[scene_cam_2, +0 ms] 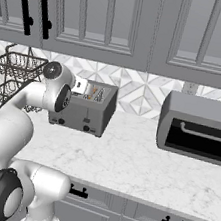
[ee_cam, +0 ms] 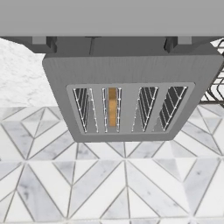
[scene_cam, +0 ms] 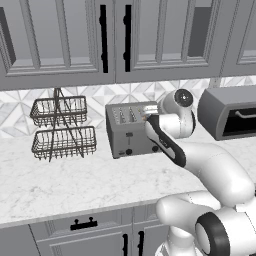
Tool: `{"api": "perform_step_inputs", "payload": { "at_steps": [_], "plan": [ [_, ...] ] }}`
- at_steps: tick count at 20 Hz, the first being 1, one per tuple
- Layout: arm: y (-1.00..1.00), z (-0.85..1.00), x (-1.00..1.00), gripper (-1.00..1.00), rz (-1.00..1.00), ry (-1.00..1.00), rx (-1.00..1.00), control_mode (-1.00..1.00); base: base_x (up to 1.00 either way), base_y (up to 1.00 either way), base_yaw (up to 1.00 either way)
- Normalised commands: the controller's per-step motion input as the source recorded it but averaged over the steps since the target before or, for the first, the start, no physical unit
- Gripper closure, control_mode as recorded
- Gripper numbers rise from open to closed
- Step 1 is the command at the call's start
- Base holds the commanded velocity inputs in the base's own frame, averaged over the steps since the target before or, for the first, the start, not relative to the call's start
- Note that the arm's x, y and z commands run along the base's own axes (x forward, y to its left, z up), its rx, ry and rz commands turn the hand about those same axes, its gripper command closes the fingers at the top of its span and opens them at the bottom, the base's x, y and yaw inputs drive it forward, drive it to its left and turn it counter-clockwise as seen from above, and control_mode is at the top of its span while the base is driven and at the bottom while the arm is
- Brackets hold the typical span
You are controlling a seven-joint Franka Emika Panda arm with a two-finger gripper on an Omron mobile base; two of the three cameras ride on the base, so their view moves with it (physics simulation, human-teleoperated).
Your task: Start the toaster. Once the lever pops up, take the bread to the plate on the dining counter.
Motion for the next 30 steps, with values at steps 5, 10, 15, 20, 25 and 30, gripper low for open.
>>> {"api": "perform_step_inputs", "payload": {
  "at_steps": [5,10,15,20,25,30],
  "plan": [
    [0.0,0.0,0.0,-1.0,0.0,0.0,0.0,-1.0,0.0,0.0,0.0],
    [0.0,0.0,0.0,-1.0,0.0,0.0,0.0,-1.0,0.0,0.0,0.0],
    [0.0,0.0,0.0,-1.0,0.0,0.0,0.0,-1.0,0.0,0.0,0.0],
    [0.0,0.0,0.0,-1.0,0.0,0.0,0.0,-1.0,0.0,0.0,0.0],
    [0.0,0.0,0.0,-1.0,0.0,0.0,0.0,-1.0,0.0,0.0,0.0],
    [0.0,0.0,0.0,-1.0,0.0,0.0,0.0,-1.0,0.0,0.0,0.0]
  ]
}}
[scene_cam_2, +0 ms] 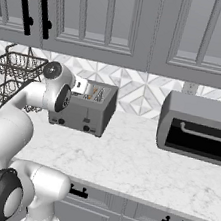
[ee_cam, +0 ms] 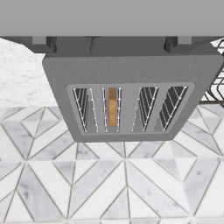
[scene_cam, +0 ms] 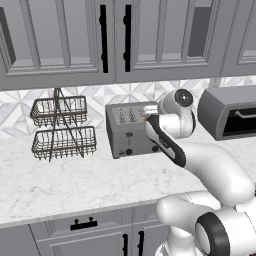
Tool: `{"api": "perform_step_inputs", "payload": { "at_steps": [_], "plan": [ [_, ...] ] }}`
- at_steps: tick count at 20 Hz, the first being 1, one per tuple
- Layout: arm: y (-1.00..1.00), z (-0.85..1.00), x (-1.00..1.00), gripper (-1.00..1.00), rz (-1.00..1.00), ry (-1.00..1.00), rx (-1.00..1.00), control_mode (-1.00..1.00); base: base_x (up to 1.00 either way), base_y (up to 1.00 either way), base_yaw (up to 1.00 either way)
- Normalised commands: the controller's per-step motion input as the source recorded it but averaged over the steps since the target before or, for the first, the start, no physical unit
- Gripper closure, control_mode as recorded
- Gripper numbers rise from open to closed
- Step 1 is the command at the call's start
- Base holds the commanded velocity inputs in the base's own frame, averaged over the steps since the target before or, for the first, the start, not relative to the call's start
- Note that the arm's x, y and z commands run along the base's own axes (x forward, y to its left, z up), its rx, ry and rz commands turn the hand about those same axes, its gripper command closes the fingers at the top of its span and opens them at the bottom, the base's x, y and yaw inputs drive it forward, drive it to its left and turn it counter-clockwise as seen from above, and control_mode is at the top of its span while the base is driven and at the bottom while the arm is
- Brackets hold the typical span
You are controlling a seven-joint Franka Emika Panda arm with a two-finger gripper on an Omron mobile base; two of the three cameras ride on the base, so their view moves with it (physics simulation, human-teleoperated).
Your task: Start the toaster. Once the lever pops up, take the bread to the plate on the dining counter.
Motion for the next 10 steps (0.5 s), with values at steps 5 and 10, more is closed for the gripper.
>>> {"api": "perform_step_inputs", "payload": {
  "at_steps": [5,10],
  "plan": [
    [0.0,0.0,0.0,-1.0,0.0,0.0,0.0,-1.0,0.0,0.0,0.0],
    [0.0,0.0,0.0,-1.0,0.0,0.0,0.0,-1.0,0.0,0.0,0.0]
  ]
}}
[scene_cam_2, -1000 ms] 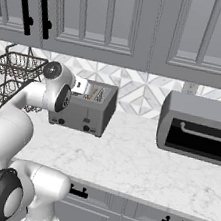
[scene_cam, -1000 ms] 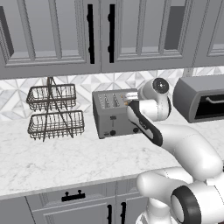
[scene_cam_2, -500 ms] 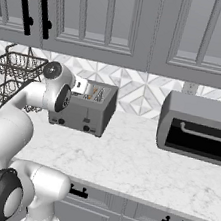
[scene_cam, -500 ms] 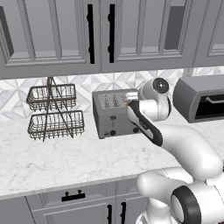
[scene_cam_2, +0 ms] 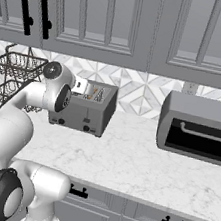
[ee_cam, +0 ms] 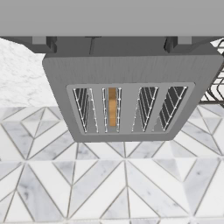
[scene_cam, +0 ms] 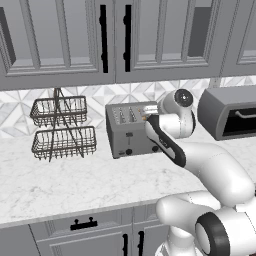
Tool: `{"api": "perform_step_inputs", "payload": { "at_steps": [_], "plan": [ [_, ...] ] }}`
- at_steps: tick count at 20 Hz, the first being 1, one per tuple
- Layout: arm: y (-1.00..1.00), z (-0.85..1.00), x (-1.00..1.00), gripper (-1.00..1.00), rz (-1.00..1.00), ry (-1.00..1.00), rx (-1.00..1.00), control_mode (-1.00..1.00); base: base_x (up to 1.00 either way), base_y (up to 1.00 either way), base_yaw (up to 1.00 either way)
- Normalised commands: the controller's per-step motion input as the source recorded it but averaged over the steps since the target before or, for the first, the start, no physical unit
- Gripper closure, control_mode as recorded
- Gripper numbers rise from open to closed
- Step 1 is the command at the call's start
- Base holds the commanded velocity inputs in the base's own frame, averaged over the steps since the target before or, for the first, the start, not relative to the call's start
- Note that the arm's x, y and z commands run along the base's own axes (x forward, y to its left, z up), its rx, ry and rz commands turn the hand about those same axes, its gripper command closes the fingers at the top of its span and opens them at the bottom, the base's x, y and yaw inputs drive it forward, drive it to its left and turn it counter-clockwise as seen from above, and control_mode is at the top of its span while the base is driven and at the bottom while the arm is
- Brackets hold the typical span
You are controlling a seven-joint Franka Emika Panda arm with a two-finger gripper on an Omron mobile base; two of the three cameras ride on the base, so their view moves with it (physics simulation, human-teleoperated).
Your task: Start the toaster. Once the lever pops up, take the bread to the plate on the dining counter.
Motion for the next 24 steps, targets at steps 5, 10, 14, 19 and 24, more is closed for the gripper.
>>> {"api": "perform_step_inputs", "payload": {
  "at_steps": [5,10,14,19,24],
  "plan": [
    [0.0,0.0,0.0,-1.0,0.0,0.0,0.0,-1.0,0.0,0.0,0.0],
    [0.0,0.0,0.0,-1.0,0.0,0.0,0.0,-1.0,0.0,0.0,0.0],
    [0.0,0.0,0.0,-1.0,0.0,0.0,0.0,-1.0,0.0,0.0,0.0],
    [0.0,0.0,0.0,-1.0,0.0,0.0,0.0,-1.0,0.0,0.0,0.0],
    [0.0,0.0,0.0,-1.0,0.0,0.0,0.0,-1.0,0.0,0.0,0.0]
  ]
}}
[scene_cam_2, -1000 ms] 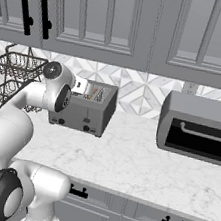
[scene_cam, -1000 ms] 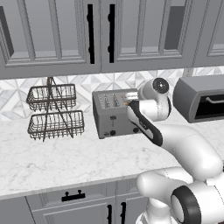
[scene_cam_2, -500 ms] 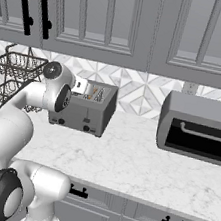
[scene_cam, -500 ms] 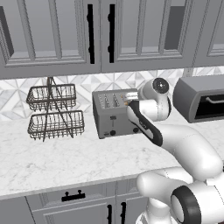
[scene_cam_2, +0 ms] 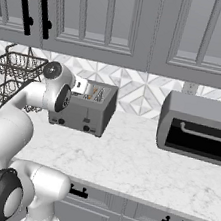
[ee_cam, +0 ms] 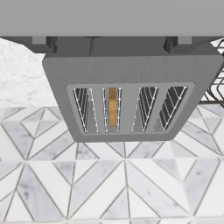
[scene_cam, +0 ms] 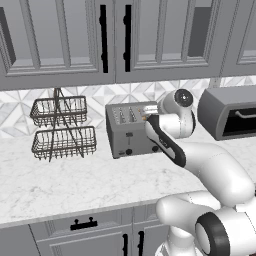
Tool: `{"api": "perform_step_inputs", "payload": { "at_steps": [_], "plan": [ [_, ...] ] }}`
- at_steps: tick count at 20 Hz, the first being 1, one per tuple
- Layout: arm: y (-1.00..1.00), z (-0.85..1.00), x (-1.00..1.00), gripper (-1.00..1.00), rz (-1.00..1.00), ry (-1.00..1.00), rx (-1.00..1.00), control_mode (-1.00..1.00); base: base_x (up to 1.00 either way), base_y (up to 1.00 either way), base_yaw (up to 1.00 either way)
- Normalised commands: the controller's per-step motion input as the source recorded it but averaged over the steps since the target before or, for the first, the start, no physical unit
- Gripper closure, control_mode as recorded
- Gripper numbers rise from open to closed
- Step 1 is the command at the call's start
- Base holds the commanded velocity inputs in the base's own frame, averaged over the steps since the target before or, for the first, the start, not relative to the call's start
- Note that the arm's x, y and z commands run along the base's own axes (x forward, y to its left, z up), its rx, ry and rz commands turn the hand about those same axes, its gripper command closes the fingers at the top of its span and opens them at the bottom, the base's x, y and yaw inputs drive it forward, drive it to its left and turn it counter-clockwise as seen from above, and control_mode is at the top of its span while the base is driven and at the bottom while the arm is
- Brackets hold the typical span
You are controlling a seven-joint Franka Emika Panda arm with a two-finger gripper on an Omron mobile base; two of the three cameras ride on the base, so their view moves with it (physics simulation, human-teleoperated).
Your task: Start the toaster. Once the lever pops up, take the bread to the plate on the dining counter.
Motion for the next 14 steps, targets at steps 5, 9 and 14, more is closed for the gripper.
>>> {"api": "perform_step_inputs", "payload": {
  "at_steps": [5,9,14],
  "plan": [
    [0.0,0.0,0.0,-1.0,0.0,0.0,0.0,-1.0,0.0,0.0,0.0],
    [0.0,0.0,0.0,-1.0,0.0,0.0,0.0,-1.0,0.0,0.0,0.0],
    [0.0,0.0,0.0,-1.0,0.0,0.0,0.0,-1.0,0.0,0.0,0.0]
  ]
}}
